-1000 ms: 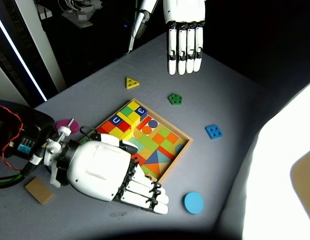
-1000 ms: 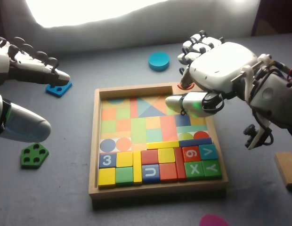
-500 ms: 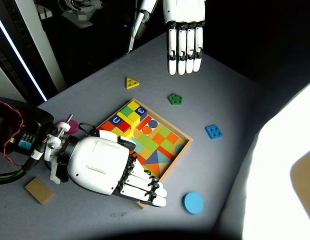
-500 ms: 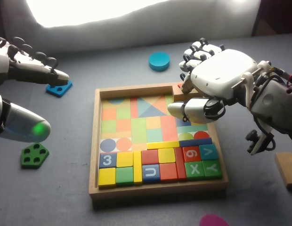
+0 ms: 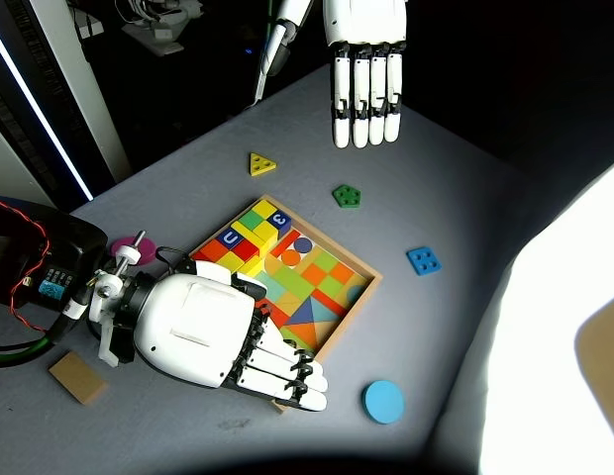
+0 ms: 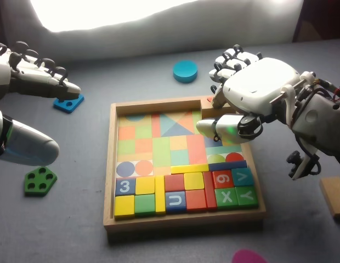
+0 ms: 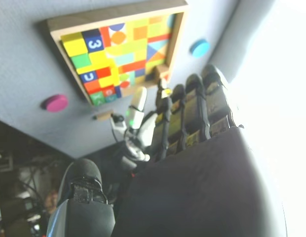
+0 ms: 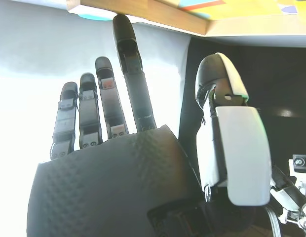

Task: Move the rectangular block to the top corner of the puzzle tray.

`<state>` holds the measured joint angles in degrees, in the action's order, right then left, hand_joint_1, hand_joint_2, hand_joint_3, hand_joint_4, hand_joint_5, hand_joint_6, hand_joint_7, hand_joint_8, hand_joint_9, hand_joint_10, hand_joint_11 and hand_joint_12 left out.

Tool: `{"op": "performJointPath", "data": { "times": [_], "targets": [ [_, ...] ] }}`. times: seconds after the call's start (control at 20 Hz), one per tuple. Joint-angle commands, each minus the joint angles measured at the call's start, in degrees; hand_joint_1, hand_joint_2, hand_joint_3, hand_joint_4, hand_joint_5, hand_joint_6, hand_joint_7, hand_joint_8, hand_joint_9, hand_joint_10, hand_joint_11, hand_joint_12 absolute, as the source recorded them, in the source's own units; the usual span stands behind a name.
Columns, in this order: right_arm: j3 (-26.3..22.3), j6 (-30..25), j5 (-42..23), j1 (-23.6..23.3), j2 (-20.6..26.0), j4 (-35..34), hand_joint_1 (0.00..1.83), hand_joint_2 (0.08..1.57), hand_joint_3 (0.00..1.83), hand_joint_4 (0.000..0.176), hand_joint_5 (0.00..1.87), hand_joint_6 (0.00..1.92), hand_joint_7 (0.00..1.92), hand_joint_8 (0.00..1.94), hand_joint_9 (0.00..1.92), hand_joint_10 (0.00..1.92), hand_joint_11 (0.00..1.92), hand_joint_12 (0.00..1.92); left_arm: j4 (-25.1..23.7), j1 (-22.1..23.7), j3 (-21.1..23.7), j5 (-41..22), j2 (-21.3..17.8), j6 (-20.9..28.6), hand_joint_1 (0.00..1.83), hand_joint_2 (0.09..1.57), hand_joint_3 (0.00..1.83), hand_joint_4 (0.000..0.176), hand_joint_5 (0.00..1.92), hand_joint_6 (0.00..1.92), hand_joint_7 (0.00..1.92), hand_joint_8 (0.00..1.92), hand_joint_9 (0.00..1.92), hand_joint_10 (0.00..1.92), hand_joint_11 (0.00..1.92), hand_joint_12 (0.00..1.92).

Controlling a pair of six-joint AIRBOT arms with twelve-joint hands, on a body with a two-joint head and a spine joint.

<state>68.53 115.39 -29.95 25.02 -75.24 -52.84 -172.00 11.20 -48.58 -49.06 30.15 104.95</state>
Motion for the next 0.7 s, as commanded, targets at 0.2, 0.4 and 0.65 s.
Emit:
{"op": "performJointPath", "data": {
  "times": [0.2, 0.4, 0.65],
  "targets": [
    [0.07, -0.18, -4.52, -1.08, 0.37, 2.03, 0.0, 1.2, 0.0, 0.0, 0.77, 0.0, 0.26, 0.0, 0.06, 0.01, 0.0, 0.0, -0.57, 0.76, -0.14, 4.85, 0.0, 0.21, 0.0, 1.12, 0.01, 0.017, 0.1, 0.0, 0.14, 0.0, 0.12, 0.0, 0.0, 0.34],
    [-0.41, -0.28, -4.6, -1.93, 0.99, 2.03, 0.0, 1.2, 0.0, 0.0, 0.78, 0.01, 0.28, 0.01, 0.08, 0.01, 0.0, 0.0, -0.57, 0.76, -0.15, 4.85, 0.0, 0.21, 0.0, 1.12, 0.0, 0.017, 0.1, 0.0, 0.13, 0.0, 0.11, 0.0, 0.0, 0.34],
    [-2.67, -0.15, -4.61, -3.32, 3.06, 2.03, 0.0, 1.2, 0.0, 0.0, 0.78, 0.01, 0.28, 0.01, 0.08, 0.01, 0.0, 0.0, -0.57, 0.75, -0.14, 4.85, 0.0, 0.22, 0.0, 1.12, 0.0, 0.015, 0.11, 0.01, 0.13, 0.0, 0.11, 0.0, 0.0, 0.34]
  ]
}}
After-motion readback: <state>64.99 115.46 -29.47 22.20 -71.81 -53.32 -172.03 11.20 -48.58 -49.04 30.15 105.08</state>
